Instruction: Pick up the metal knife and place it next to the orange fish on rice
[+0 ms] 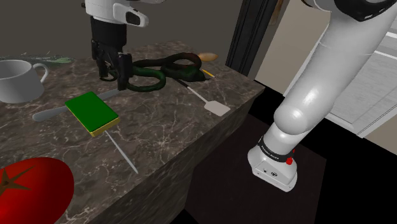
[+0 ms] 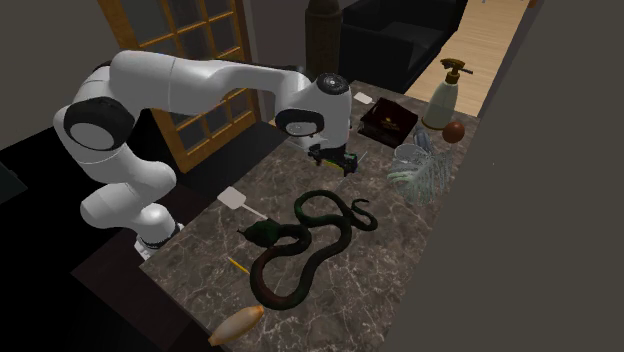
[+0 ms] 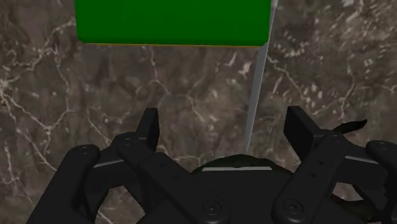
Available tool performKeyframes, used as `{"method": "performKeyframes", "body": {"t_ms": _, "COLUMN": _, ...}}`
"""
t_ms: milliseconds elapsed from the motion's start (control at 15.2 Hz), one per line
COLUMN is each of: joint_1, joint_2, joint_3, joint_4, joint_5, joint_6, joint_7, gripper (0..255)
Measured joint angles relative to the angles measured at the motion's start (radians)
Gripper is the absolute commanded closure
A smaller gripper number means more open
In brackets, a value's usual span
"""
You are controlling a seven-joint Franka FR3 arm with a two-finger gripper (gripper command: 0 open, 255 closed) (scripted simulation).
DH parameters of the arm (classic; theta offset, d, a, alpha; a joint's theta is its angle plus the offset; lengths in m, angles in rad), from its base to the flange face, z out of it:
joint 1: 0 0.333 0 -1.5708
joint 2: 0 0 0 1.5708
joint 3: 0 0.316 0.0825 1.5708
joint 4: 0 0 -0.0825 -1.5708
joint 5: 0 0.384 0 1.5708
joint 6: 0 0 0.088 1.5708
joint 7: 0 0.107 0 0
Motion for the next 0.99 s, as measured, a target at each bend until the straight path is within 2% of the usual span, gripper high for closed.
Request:
{"method": "performKeyframes", "body": {"t_ms": 132, "joint_1": 0.037, "joint_2": 0.110, "joint_3": -0.012, "joint_4": 0.073, "joint_5": -0.072, "joint_6": 0.014, "joint_7": 0.122, "gripper": 0}}
{"method": "performKeyframes", "body": {"t_ms": 264, "joint_1": 0.062, "joint_2": 0.159, "joint_3": -0.025, "joint_4": 0.106, "joint_5": -0.103, "joint_6": 0.021, "joint_7": 0.179, "gripper": 0}}
{"method": "performKeyframes", "body": {"t_ms": 726, "joint_1": 0.098, "joint_2": 0.218, "joint_3": -0.041, "joint_4": 0.080, "joint_5": -0.146, "joint_6": 0.095, "joint_7": 0.221, "gripper": 0}}
{"method": "performKeyframes", "body": {"t_ms": 990, "joint_1": 0.100, "joint_2": 0.221, "joint_3": -0.041, "joint_4": 0.074, "joint_5": -0.148, "joint_6": 0.105, "joint_7": 0.223, "gripper": 0}}
